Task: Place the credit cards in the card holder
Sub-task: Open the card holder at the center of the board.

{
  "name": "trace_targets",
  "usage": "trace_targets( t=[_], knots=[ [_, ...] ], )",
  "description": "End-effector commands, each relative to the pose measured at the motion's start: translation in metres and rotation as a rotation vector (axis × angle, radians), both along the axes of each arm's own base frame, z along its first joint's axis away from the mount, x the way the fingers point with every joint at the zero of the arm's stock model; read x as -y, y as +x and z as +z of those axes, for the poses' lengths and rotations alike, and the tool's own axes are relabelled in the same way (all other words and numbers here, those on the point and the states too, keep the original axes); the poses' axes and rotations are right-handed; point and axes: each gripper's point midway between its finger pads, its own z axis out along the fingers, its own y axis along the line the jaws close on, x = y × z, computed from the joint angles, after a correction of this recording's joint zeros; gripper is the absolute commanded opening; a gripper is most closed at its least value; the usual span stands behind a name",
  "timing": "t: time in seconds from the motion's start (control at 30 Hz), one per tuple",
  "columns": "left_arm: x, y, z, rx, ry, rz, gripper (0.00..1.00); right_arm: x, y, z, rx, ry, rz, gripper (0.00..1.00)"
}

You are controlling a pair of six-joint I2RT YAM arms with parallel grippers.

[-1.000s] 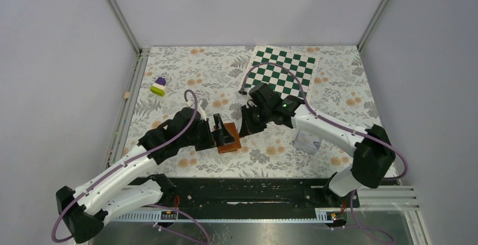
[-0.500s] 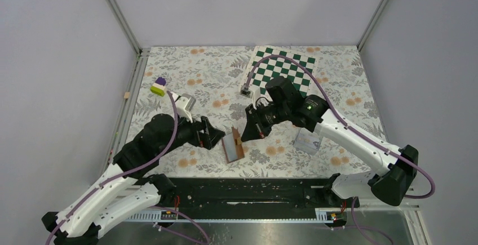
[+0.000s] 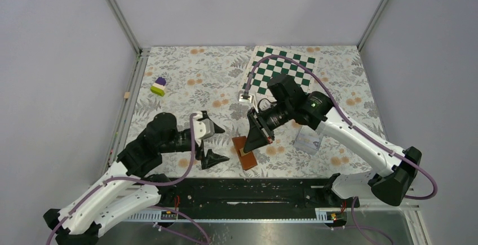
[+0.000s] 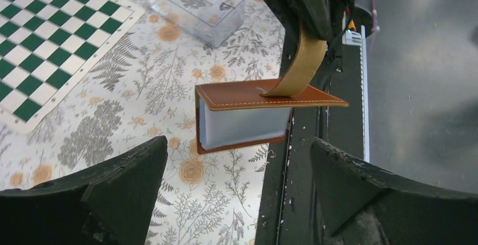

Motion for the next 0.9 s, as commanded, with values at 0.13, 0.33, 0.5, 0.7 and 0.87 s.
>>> trace_targets(
  t=[0.13, 0.33, 0.5, 0.7, 0.87],
  knots=[
    [0.030, -0.010, 0.022, 0.217, -0.098, -0.262, 0.97, 0.006, -0.021, 0.041, -0.017, 0.124, 0.105, 0.00],
    [0.040, -0.014, 0.025, 0.202, -0.121, -0.318, 0.99, 0.005, -0.022, 0.043, -0.029, 0.128, 0.114, 0.00],
    [0.047, -0.025, 0.020, 0.160, -0.135, -0.375, 0.96, 0.003, -0.021, 0.047, -0.032, 0.145, 0.115, 0.00],
    [0.051, -0.028, 0.015, 0.143, -0.140, -0.381, 0.71, 0.001, -0.020, 0.047, -0.035, 0.145, 0.114, 0.00],
    [0.052, -0.032, 0.015, 0.133, -0.143, -0.400, 0.56, 0.001, -0.019, 0.046, -0.033, 0.142, 0.106, 0.00]
  ],
)
